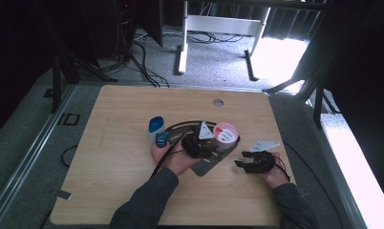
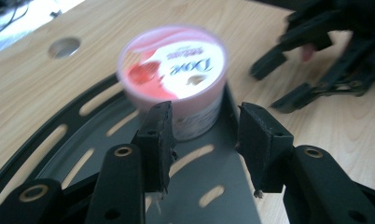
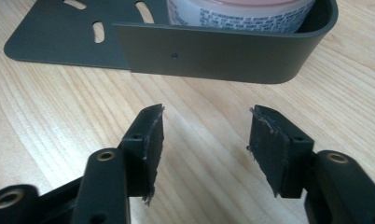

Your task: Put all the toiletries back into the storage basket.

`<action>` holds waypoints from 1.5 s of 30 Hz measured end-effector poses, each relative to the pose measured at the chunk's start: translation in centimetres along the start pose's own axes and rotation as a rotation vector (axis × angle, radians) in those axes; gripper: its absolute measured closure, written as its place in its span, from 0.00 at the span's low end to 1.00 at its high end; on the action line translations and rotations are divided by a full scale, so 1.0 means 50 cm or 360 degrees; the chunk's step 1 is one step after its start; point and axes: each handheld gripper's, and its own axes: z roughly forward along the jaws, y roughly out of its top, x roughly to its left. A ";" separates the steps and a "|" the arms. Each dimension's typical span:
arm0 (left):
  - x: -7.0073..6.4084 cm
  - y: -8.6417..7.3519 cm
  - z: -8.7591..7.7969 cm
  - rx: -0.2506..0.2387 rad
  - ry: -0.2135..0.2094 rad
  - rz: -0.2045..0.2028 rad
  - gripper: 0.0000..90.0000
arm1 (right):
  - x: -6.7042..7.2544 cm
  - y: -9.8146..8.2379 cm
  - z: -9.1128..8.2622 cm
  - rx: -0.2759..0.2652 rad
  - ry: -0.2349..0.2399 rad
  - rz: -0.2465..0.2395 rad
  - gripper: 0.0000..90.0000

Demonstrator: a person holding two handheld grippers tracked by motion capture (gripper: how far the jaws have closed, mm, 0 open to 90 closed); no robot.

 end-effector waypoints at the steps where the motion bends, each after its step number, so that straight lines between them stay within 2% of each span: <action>1: 0.003 -0.003 -0.003 -0.0004 -0.0004 -0.0011 0.62 | 0.003 -0.003 -0.001 -0.0008 -0.0007 0.0002 0.52; 6: 0.010 -0.011 -0.024 -0.0007 0.0004 -0.0039 0.64 | 0.020 -0.014 -0.002 -0.0025 -0.0016 0.0020 0.53; 11: 0.021 -0.015 -0.052 -0.0028 -0.0040 -0.0084 0.67 | 0.031 -0.019 -0.005 -0.0015 -0.0035 0.0027 0.52; 16: 0.032 -0.020 -0.074 0.0017 -0.0075 -0.0083 0.73 | 0.039 -0.026 -0.014 -0.0033 -0.0045 0.0055 0.52; 21: 0.038 -0.025 -0.099 -0.0003 -0.0079 -0.0067 0.76 | 0.043 -0.030 -0.016 -0.0024 -0.0050 0.0060 0.51; 27: 0.051 -0.024 -0.130 -0.0004 -0.0019 -0.0052 0.79 | 0.044 -0.031 -0.013 -0.0014 -0.0044 0.0066 0.51; 35: 0.074 -0.024 -0.157 0.0004 0.0053 -0.0070 0.79 | 0.044 -0.032 -0.009 -0.0007 -0.0025 0.0069 0.50; 37: 0.078 -0.024 -0.163 0.0009 0.0066 -0.0071 0.80 | 0.044 -0.033 -0.010 -0.0019 0.0000 0.0067 0.50; 42: 0.096 -0.027 -0.179 -0.0006 0.0133 -0.0129 0.86 | 0.044 -0.034 -0.009 -0.0023 0.0022 0.0057 0.50; 45: 0.106 -0.030 -0.186 0.0001 0.0157 -0.0142 0.89 | 0.044 -0.034 -0.010 -0.0024 0.0031 0.0055 0.50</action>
